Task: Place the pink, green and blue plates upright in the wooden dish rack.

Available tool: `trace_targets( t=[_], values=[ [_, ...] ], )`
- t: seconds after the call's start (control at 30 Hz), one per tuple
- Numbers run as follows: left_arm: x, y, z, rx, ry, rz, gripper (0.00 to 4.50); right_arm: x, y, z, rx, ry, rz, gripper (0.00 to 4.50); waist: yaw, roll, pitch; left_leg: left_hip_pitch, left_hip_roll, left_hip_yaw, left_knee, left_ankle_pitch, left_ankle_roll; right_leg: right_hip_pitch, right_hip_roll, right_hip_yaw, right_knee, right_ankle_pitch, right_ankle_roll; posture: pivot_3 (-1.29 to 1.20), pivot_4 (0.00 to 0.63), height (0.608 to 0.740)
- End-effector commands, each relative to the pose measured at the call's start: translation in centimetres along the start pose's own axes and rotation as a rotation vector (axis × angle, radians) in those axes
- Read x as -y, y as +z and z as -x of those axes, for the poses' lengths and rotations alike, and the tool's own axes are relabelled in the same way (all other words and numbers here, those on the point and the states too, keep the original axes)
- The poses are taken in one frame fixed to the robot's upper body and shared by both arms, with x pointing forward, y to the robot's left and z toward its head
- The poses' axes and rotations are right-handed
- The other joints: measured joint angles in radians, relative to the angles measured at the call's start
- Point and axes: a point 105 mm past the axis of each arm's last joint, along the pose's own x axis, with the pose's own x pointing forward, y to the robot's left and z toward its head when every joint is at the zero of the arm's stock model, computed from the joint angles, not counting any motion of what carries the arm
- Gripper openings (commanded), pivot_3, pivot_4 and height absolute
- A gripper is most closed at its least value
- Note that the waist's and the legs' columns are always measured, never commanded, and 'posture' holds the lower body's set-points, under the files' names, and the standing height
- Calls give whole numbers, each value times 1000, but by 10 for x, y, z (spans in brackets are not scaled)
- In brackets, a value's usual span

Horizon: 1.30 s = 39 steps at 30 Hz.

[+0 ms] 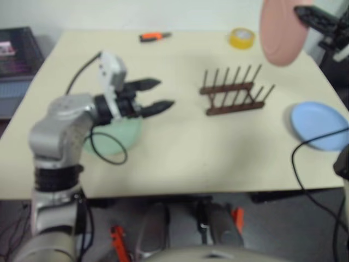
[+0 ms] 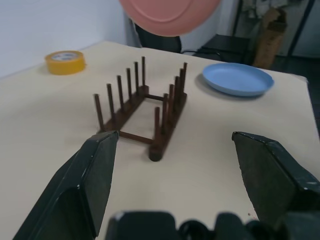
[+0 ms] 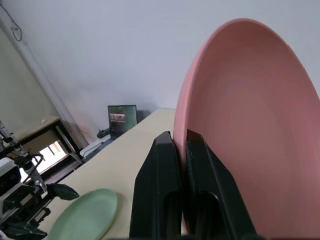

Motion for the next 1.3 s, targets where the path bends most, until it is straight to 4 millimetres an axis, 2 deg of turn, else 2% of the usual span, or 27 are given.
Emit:
trace_targets(
  t=[0.03, 0.13, 0.33, 0.67, 1.0, 1.1, 1.3],
  values=[
    [9, 13, 0, 30, -31, -58, 3989, 1, 8, 5, 11, -3, 53, 0, 2, 0, 0, 0, 0, 0, 0, 0, 0, 0, 0, 0, 0, 0, 0, 0, 150, 740],
    [13, 7, 0, -12, -41, -57, 3989, 12, -6, 8, -3, -13, 14, 0, 2, 0, 0, -1, 0, 0, 0, 0, 0, 0, -1, 0, -1, 0, 0, 0, 150, 740],
    [13, 7, 5, -26, -23, -53, 3989, 23, -18, 9, -26, -34, 8, 0, 2, 0, 0, -1, -1, 0, 0, 0, 0, -1, -1, 0, -1, 0, 0, 0, 150, 740],
    [15, 6, 7, -40, -10, -51, 3989, 35, -29, 12, -54, -57, -4, 0, 2, 0, 0, -1, -1, 0, 0, 0, 0, 0, -1, 0, -1, 0, 0, 0, 150, 740],
    [13, 5, 10, -54, -3, -45, 3989, 39, -26, 9, -45, -93, -15, 0, 2, 0, 0, -1, -1, 0, 0, 0, 0, 0, -1, 0, -1, -2, -2, 0, 150, 740],
    [13, 5, 10, -59, -3, -48, 4028, 38, -26, 8, -46, -95, -17, 697, 2, 0, 0, -1, -1, 0, 0, 0, 0, 0, -1, 0, -1, -2, -2, 0, 150, 740],
    [12, 6, 11, -62, -2, -53, 4028, 39, -22, 7, -41, -130, 32, 2805, 2, 0, 0, -1, -1, 0, 0, 0, 0, -1, -1, 0, -1, -2, -3, 0, 150, 740]
  ],
)
